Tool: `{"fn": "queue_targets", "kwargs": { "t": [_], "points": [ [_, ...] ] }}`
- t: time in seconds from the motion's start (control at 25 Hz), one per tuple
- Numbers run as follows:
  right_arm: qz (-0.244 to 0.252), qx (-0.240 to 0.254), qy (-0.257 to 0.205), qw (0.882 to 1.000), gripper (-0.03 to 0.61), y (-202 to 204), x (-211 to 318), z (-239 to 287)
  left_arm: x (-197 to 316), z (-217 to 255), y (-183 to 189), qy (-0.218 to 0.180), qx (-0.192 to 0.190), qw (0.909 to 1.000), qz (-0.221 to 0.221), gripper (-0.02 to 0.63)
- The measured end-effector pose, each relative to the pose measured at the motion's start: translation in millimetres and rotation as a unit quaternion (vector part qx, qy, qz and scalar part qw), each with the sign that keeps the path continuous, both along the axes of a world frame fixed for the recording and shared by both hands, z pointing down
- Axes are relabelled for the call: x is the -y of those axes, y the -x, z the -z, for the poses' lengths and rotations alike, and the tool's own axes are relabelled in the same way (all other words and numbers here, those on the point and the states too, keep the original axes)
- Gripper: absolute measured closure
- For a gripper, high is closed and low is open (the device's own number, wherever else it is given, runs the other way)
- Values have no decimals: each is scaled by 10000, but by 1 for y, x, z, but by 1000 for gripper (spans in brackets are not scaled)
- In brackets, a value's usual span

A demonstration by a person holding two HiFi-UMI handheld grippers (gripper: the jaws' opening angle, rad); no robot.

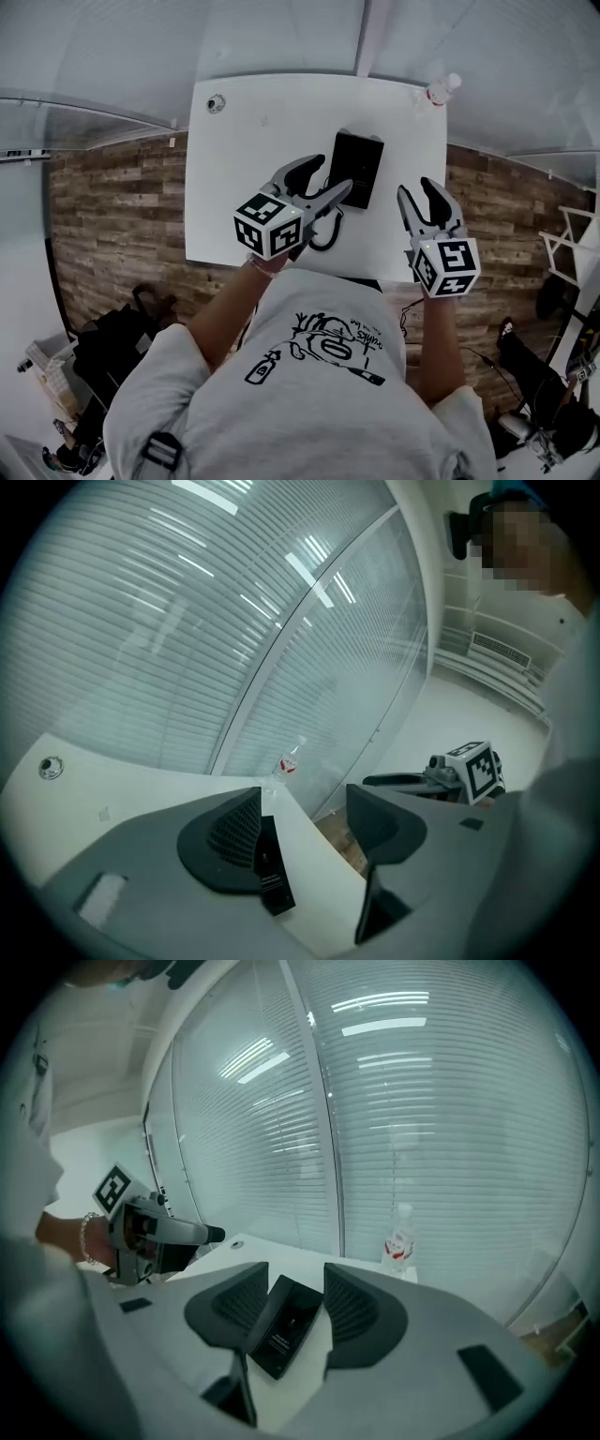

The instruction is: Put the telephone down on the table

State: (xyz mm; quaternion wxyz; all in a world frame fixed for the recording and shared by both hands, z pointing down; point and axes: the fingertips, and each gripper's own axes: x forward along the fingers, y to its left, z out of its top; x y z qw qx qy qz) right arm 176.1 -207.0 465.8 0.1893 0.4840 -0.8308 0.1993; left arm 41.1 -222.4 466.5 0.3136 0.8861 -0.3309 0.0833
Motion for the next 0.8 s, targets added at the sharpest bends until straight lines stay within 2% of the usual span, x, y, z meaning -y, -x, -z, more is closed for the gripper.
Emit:
{"fn": "queue_targets", "kwargs": {
  "t": [0.16, 0.28, 0.44, 0.8],
  "points": [
    [10, -139, -366, 9992, 410, 3, -7, 33, -8, 35, 1, -339, -88, 9994, 22, 362],
    [63, -124, -534, 9985, 421, 7, -13, 54, -16, 59, 3, -522, -252, 9983, 33, 417],
    [98, -88, -757, 9970, 434, 11, -22, 81, -25, 87, 4, -768, -357, 9964, 68, 456],
    [243, -134, -1315, 9909, 449, 24, -42, 142, -50, 143, 9, -1307, -417, 9904, 138, 468]
  ]
}}
